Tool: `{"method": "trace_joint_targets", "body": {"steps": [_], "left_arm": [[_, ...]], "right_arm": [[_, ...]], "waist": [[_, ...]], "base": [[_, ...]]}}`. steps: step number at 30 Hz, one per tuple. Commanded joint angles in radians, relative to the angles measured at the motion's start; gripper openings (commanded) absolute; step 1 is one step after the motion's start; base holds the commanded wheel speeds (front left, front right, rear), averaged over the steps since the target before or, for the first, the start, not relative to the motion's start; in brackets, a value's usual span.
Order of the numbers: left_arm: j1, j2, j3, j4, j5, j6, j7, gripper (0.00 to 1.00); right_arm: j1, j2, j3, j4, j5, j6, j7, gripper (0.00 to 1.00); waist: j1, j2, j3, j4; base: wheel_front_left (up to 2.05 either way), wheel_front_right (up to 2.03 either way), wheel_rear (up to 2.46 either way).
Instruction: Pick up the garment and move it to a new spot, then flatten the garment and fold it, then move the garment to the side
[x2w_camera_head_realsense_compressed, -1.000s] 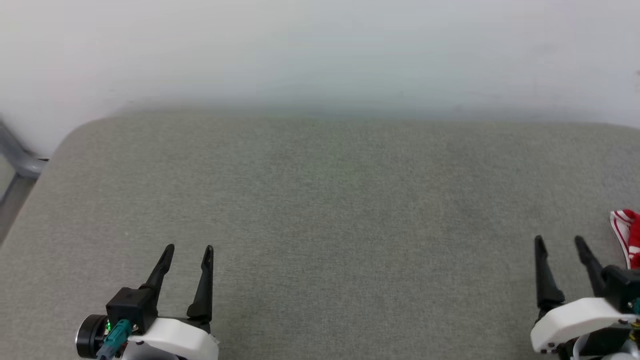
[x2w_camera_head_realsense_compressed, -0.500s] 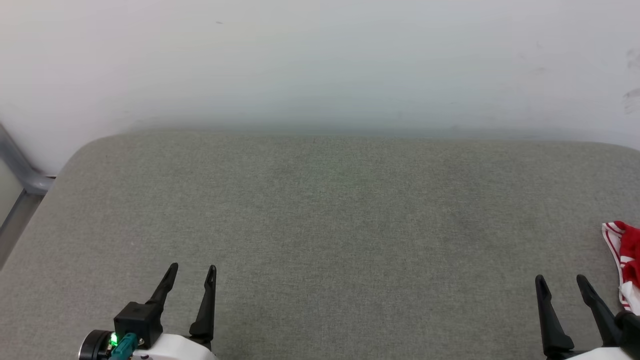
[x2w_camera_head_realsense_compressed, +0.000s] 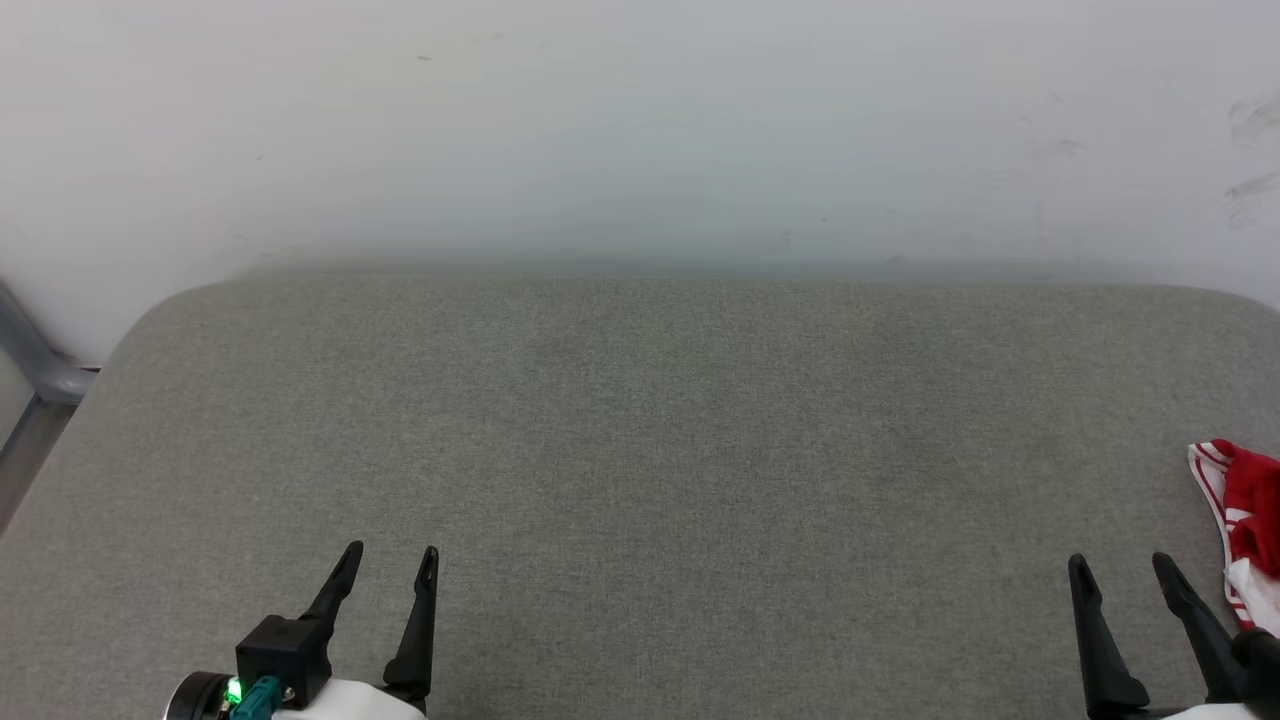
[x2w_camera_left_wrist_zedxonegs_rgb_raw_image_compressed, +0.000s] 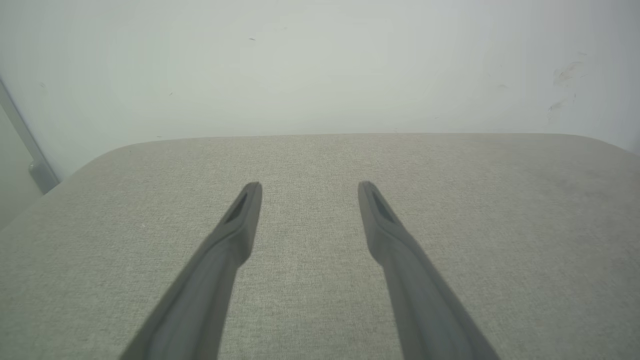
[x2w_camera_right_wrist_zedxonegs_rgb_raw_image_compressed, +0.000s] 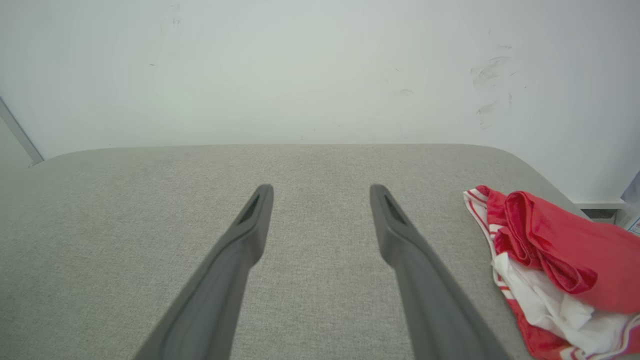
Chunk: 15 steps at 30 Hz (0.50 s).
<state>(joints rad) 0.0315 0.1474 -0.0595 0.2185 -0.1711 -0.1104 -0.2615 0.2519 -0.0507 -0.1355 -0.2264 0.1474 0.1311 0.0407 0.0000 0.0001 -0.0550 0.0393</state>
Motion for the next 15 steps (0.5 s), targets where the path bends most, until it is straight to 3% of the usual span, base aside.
{"method": "trace_joint_targets", "body": {"steps": [1, 12, 13, 15], "left_arm": [[0.001, -0.002, 0.002, 0.003, 0.003, -0.002, -0.004, 1.00], [-0.010, -0.004, 0.013, 0.016, -0.002, -0.006, -0.004, 1.00], [-0.001, -0.002, 0.010, 0.015, -0.001, -0.004, 0.000, 0.00], [0.004, -0.005, 0.009, 0.029, -0.003, -0.004, 0.005, 0.00]], "right_arm": [[0.011, 0.001, 0.002, -0.005, -0.003, -0.001, -0.001, 1.00], [0.002, 0.001, 0.010, 0.004, 0.004, -0.001, 0.000, 1.00], [-0.001, 0.000, 0.010, 0.004, 0.002, 0.000, 0.004, 0.00], [0.000, 0.001, 0.012, 0.020, 0.004, 0.000, 0.003, 0.00]], "waist": [[0.0000, -0.0001, 0.000, 0.000], [0.0000, -0.0001, 0.000, -0.001], [0.0000, -0.0001, 0.000, -0.001], [0.0000, -0.0001, -0.001, -0.001]], "base": [[0.00, 0.00, 0.00], [0.00, 0.00, 0.00], [0.00, 0.00, 0.00], [0.00, 0.00, 0.00]]}}
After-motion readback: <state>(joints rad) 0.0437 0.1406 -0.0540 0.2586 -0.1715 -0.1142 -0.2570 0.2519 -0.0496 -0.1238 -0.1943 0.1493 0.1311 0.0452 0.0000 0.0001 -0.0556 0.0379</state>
